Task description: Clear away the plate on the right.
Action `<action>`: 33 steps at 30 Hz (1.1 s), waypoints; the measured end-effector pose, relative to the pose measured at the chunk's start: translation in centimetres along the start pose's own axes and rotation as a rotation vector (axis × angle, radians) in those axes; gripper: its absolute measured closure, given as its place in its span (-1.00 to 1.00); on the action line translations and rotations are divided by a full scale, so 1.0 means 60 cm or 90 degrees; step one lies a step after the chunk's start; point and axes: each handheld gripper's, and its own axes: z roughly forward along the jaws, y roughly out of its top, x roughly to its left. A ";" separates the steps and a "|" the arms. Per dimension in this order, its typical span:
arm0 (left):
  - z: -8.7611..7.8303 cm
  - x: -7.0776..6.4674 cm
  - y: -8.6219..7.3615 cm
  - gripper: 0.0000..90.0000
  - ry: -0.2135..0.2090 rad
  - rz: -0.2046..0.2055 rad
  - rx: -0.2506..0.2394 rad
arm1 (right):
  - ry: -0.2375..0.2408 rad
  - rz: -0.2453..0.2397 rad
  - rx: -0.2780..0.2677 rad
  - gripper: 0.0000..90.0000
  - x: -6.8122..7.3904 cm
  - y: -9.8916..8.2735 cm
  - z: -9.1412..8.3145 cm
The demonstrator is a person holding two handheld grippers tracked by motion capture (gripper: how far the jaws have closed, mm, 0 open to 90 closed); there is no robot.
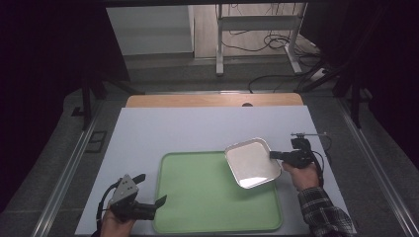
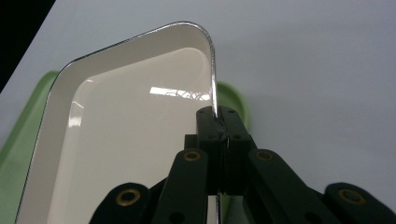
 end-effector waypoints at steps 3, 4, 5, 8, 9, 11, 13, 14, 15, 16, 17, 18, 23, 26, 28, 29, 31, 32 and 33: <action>0.000 0.000 0.000 -0.99 0.000 0.000 0.000 | 0.009 -0.006 0.005 0.97 0.013 -0.005 0.004; 0.000 0.000 0.000 -0.99 0.000 0.000 0.000 | 0.011 -0.007 0.006 0.97 0.016 -0.007 0.005; 0.000 0.000 0.000 -0.99 0.001 0.000 0.000 | 0.013 -0.008 0.007 0.97 0.020 -0.009 0.006; 0.000 0.000 0.000 -0.99 0.001 0.000 0.000 | 0.020 -0.010 0.010 0.98 0.032 -0.015 0.010; 0.000 0.000 0.000 -0.99 0.001 0.000 0.000 | 0.021 -0.011 0.011 0.97 0.036 -0.017 0.011; 0.000 0.000 0.000 -0.99 0.001 0.001 0.001 | 0.023 -0.012 0.012 0.97 0.045 -0.022 0.015; 0.000 0.000 0.000 -0.99 0.001 0.001 0.001 | 0.026 -0.016 0.016 0.97 0.056 -0.027 0.019; 0.000 0.000 0.000 -0.99 0.001 0.001 0.001 | 0.026 -0.019 0.017 0.97 0.061 -0.030 0.021; 0.000 0.000 0.000 -0.99 0.002 0.001 0.001 | 0.028 -0.021 0.019 0.97 0.067 -0.032 0.024; 0.000 0.000 0.000 -0.99 0.001 0.001 0.001 | 0.029 -0.023 0.020 0.97 0.072 -0.034 0.028; 0.001 0.000 0.000 -0.99 0.001 0.002 0.001 | 0.031 -0.028 0.027 0.97 0.082 -0.037 0.036; 0.001 0.000 0.000 -0.99 0.001 0.002 0.001 | 0.031 -0.028 0.027 0.97 0.082 -0.037 0.036; 0.001 -0.001 0.000 -0.99 0.000 0.003 0.002 | 0.010 -0.043 0.039 0.97 0.101 -0.039 0.059; 0.002 -0.001 0.000 -0.99 -0.001 0.002 0.003 | 0.006 -0.042 0.038 0.97 0.104 -0.039 0.067; 0.002 -0.001 0.000 -0.99 -0.001 0.003 0.003 | -0.002 -0.042 0.040 0.97 0.104 -0.040 0.075; 0.002 -0.001 0.000 -0.99 -0.001 0.003 0.004 | -0.006 -0.043 0.041 0.97 0.104 -0.040 0.078; 0.002 -0.001 0.000 -0.99 -0.002 0.004 0.004 | -0.012 -0.040 0.045 0.97 0.101 -0.041 0.086; 0.002 -0.001 0.000 -0.99 -0.002 0.004 0.004 | -0.014 -0.040 0.048 0.97 0.100 -0.042 0.089; 0.002 -0.001 0.000 -0.99 -0.002 0.004 0.004 | -0.017 -0.039 0.047 0.97 0.099 -0.042 0.092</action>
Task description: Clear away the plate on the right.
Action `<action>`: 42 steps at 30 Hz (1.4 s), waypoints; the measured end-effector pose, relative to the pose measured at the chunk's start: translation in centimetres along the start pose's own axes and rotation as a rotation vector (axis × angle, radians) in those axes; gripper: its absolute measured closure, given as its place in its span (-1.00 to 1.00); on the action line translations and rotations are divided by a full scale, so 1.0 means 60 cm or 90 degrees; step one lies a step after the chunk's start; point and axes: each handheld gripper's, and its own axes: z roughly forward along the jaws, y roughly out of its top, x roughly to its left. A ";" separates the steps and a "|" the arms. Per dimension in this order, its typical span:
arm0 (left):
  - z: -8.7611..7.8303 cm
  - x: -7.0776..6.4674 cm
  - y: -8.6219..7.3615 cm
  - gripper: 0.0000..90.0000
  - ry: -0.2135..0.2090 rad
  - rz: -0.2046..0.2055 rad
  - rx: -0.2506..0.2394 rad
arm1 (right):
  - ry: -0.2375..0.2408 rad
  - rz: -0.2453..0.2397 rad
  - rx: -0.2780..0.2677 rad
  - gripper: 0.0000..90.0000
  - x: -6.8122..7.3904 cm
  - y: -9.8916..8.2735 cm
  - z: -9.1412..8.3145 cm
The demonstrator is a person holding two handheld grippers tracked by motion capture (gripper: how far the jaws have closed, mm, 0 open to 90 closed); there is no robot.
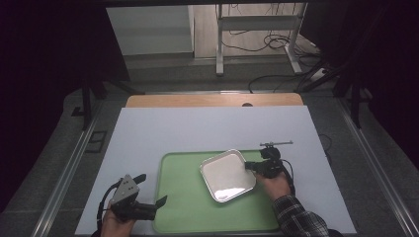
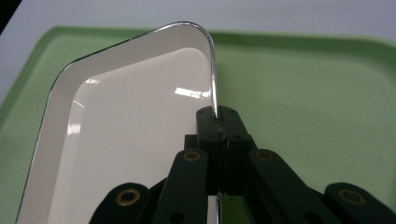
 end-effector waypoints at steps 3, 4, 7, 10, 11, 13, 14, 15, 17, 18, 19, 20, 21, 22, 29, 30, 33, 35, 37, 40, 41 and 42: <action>0.000 0.000 0.000 -0.99 -0.001 0.000 0.000 | -0.017 -0.002 0.005 0.97 -0.002 0.000 0.006; 0.000 0.000 0.000 -0.99 -0.001 0.001 0.000 | -0.014 0.000 0.004 0.97 -0.004 0.000 0.009; 0.000 0.000 0.000 -0.99 -0.001 0.001 0.000 | -0.006 0.000 0.005 0.94 -0.008 -0.001 0.012; 0.000 0.000 0.000 -0.99 -0.001 0.001 0.000 | 0.004 -0.030 -0.015 0.53 -0.007 0.002 -0.002; -0.001 0.000 0.000 -0.99 -0.001 0.001 0.000 | 0.004 -0.030 -0.015 0.53 -0.007 0.002 -0.002; -0.001 0.000 0.000 -0.99 -0.001 0.001 -0.001 | 0.010 -0.056 -0.023 0.37 -0.002 0.001 -0.013; -0.001 0.000 0.000 -0.99 -0.001 0.001 -0.001 | 0.022 -0.085 -0.021 0.25 0.005 -0.003 -0.022; -0.001 0.000 0.000 -0.99 -0.001 0.001 -0.001 | 0.022 -0.085 -0.021 0.25 0.005 -0.003 -0.022; -0.001 -0.001 0.000 -0.99 -0.001 0.001 -0.002 | 0.034 -0.128 -0.019 0.18 0.017 -0.011 -0.033; -0.001 -0.001 0.000 -0.99 -0.001 0.001 -0.002 | 0.034 -0.128 -0.019 0.18 0.017 -0.011 -0.033; -0.001 -0.001 0.000 -0.99 0.000 0.001 -0.001 | 0.038 -0.141 -0.017 0.18 0.022 -0.014 -0.036; -0.001 0.000 0.000 -0.99 0.000 0.001 -0.001 | 0.044 -0.162 -0.012 0.24 0.030 -0.022 -0.041; -0.001 0.000 0.000 -0.99 0.000 0.000 -0.001 | 0.044 -0.162 -0.012 0.24 0.030 -0.022 -0.041; -0.001 0.000 0.000 -0.99 0.000 0.000 -0.002 | 0.053 -0.176 -0.006 0.34 0.039 -0.030 -0.045; -0.002 -0.001 0.001 -0.99 0.001 0.002 -0.005 | 0.066 -0.224 0.000 0.82 0.070 -0.063 -0.060; -0.002 -0.001 0.001 -0.99 0.001 0.002 -0.006 | 0.068 -0.229 0.003 0.88 0.074 -0.066 -0.061; -0.002 -0.001 0.001 -0.99 0.001 0.003 -0.005 | 0.077 -0.249 0.018 0.99 0.086 -0.080 -0.061; -0.002 -0.001 0.001 -0.99 0.000 0.003 -0.005 | 0.078 -0.259 0.033 0.99 0.094 -0.089 -0.058; -0.002 -0.001 0.001 -0.99 0.000 0.003 -0.005 | 0.077 -0.270 0.049 0.99 0.099 -0.097 -0.053; -0.002 -0.002 0.001 -0.99 0.000 0.004 -0.004 | 0.074 -0.279 0.068 0.99 0.101 -0.105 -0.046; -0.002 -0.002 0.001 -0.99 0.000 0.004 -0.004 | 0.072 -0.281 0.073 0.99 0.101 -0.107 -0.043; -0.001 -0.002 0.001 -0.99 -0.001 0.004 -0.004 | 0.070 -0.282 0.076 0.99 0.101 -0.107 -0.041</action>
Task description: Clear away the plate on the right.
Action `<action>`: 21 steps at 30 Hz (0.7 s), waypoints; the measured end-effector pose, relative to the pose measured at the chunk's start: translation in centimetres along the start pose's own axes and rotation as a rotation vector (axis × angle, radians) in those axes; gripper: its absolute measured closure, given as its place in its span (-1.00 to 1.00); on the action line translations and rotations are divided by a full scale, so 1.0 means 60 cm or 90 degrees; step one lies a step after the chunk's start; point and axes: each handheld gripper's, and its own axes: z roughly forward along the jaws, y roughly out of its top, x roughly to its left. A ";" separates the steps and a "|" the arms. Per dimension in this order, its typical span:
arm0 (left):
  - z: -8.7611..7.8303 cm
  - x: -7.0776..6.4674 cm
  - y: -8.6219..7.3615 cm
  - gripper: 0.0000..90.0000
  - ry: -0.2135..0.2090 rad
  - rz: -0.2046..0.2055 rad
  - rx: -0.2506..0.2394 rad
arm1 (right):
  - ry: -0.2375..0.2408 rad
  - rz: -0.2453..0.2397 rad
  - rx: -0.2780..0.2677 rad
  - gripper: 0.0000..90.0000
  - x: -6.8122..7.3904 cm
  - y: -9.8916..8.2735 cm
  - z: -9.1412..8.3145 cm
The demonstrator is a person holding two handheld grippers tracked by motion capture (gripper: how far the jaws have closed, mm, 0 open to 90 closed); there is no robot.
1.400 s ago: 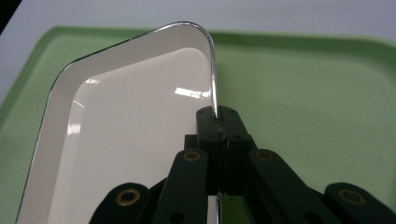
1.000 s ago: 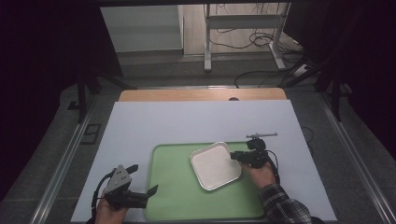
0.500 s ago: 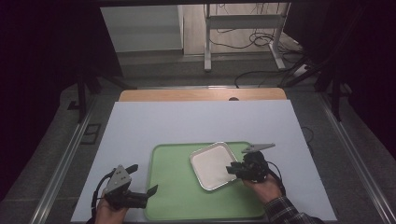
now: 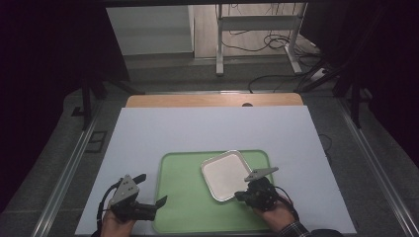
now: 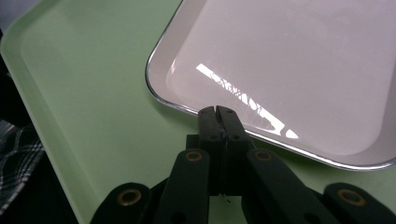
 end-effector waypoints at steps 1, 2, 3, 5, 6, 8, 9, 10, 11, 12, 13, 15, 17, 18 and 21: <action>0.000 0.000 0.000 -0.99 0.000 0.000 0.000 | -0.001 -0.001 0.004 0.99 -0.001 -0.001 0.002; 0.000 0.000 0.000 -0.99 0.000 0.000 0.000 | 0.005 0.000 0.006 0.99 -0.001 -0.001 0.006; 0.000 0.000 0.000 -0.99 0.000 0.001 0.000 | 0.005 0.000 0.006 0.99 -0.001 -0.001 0.006; 0.001 -0.001 0.000 -0.99 0.000 0.001 0.001 | 0.002 -0.005 0.008 0.99 0.000 0.000 0.010; 0.001 -0.001 0.000 -0.99 0.000 0.001 0.002 | 0.002 -0.009 0.009 0.99 0.001 0.001 0.013; 0.001 -0.001 0.000 -0.99 0.000 0.001 0.002 | 0.006 -0.019 0.008 0.99 0.006 0.004 0.019; 0.001 -0.001 0.000 -0.99 0.000 0.001 0.002 | 0.006 -0.019 0.008 0.99 0.006 0.004 0.019; 0.002 -0.001 0.000 -0.99 -0.001 0.001 0.002 | 0.008 -0.026 0.006 0.99 0.010 0.008 0.024; 0.002 -0.001 0.000 -0.99 -0.001 0.001 0.002 | 0.008 -0.026 0.006 0.99 0.010 0.008 0.024; 0.002 -0.001 0.000 -0.99 0.000 0.002 0.003 | 0.009 -0.027 0.008 0.99 0.012 0.010 0.026; 0.002 -0.001 0.000 -0.99 0.000 0.002 0.003 | 0.011 -0.026 0.008 0.99 0.014 0.012 0.029; 0.001 -0.001 0.000 -0.99 0.000 0.002 0.002 | 0.013 -0.033 0.006 0.99 0.018 0.016 0.035; 0.001 -0.001 0.000 -0.99 -0.001 0.001 0.002 | 0.015 -0.040 0.007 0.99 0.022 0.020 0.042; 0.001 -0.001 0.000 -0.99 0.000 0.001 0.001 | 0.014 -0.042 0.007 0.99 0.023 0.021 0.043; 0.001 -0.001 0.000 -0.99 0.000 0.002 0.001 | 0.012 -0.048 0.003 0.99 0.027 0.026 0.050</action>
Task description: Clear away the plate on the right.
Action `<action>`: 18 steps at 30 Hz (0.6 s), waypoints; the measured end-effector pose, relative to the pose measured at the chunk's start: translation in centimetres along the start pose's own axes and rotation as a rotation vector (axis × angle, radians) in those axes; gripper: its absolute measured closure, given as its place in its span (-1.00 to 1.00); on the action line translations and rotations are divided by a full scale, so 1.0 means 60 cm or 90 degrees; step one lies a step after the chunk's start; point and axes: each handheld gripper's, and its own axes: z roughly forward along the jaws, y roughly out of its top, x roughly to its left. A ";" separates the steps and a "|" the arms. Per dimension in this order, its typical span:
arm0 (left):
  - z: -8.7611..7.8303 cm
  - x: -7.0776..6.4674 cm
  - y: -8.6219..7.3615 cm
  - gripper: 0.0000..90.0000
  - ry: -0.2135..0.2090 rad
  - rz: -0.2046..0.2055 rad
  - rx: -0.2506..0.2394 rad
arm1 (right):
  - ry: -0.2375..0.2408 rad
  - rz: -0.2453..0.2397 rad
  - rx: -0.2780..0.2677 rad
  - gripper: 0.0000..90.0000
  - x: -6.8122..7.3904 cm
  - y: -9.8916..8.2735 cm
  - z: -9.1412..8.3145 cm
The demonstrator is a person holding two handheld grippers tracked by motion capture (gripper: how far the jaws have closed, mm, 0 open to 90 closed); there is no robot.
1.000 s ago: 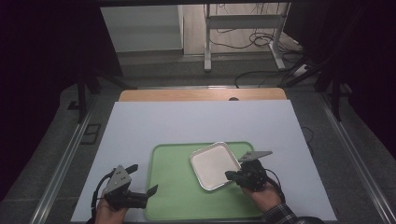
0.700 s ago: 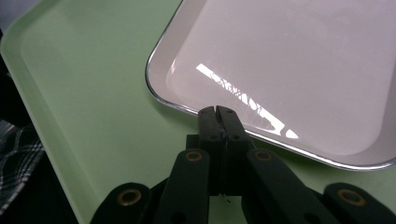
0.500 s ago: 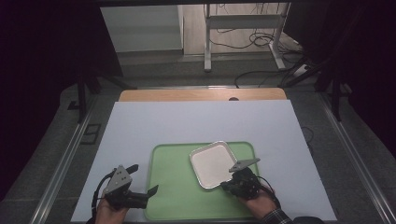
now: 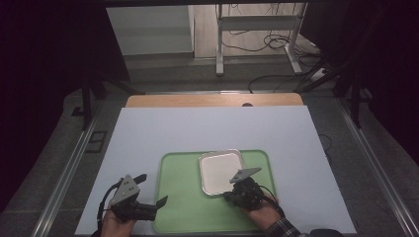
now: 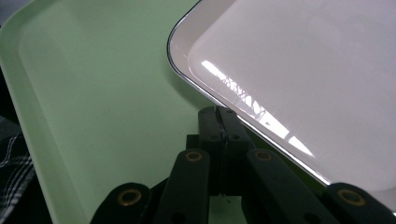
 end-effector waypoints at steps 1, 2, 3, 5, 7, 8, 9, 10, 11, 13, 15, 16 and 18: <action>0.000 0.000 0.000 -0.99 0.000 0.000 0.000 | 0.000 0.000 -0.002 0.99 0.002 0.003 0.003; 0.000 0.000 0.000 -0.99 0.000 0.000 0.000 | 0.000 0.000 -0.002 0.99 0.002 0.003 0.003; 0.000 0.000 0.000 -0.99 0.000 0.001 0.001 | 0.001 -0.003 -0.005 0.99 0.002 0.006 0.007; 0.000 0.000 0.000 -0.99 -0.001 0.001 0.001 | 0.000 -0.004 -0.007 0.99 0.002 0.007 0.009; 0.000 0.000 0.000 -0.99 0.000 0.001 0.002 | -0.003 -0.005 -0.010 0.99 0.003 0.009 0.011; 0.000 0.000 0.000 -0.99 -0.001 0.001 0.002 | -0.003 -0.006 -0.010 0.99 0.002 0.010 0.012; 0.000 0.000 0.000 -0.99 0.000 0.001 0.002 | -0.001 -0.005 -0.011 0.99 0.002 0.011 0.013; 0.000 0.000 0.000 -0.99 0.000 0.001 0.002 | -0.001 -0.005 -0.012 0.99 0.002 0.012 0.013; 0.000 0.000 0.000 -0.99 0.000 0.001 0.002 | -0.001 -0.005 -0.012 0.99 0.002 0.012 0.013; 0.000 0.000 0.000 -0.99 0.000 0.001 0.002 | -0.003 -0.006 -0.012 0.99 0.003 0.012 0.013; 0.000 0.000 0.000 -0.99 0.000 0.001 0.002 | -0.004 -0.006 -0.013 0.99 0.003 0.012 0.013; 0.000 0.000 0.000 -0.99 0.001 0.001 0.001 | -0.005 -0.007 -0.013 0.99 0.003 0.012 0.012; 0.000 0.000 0.000 -0.99 0.000 0.001 0.000 | -0.003 -0.006 -0.015 0.99 0.002 0.012 0.011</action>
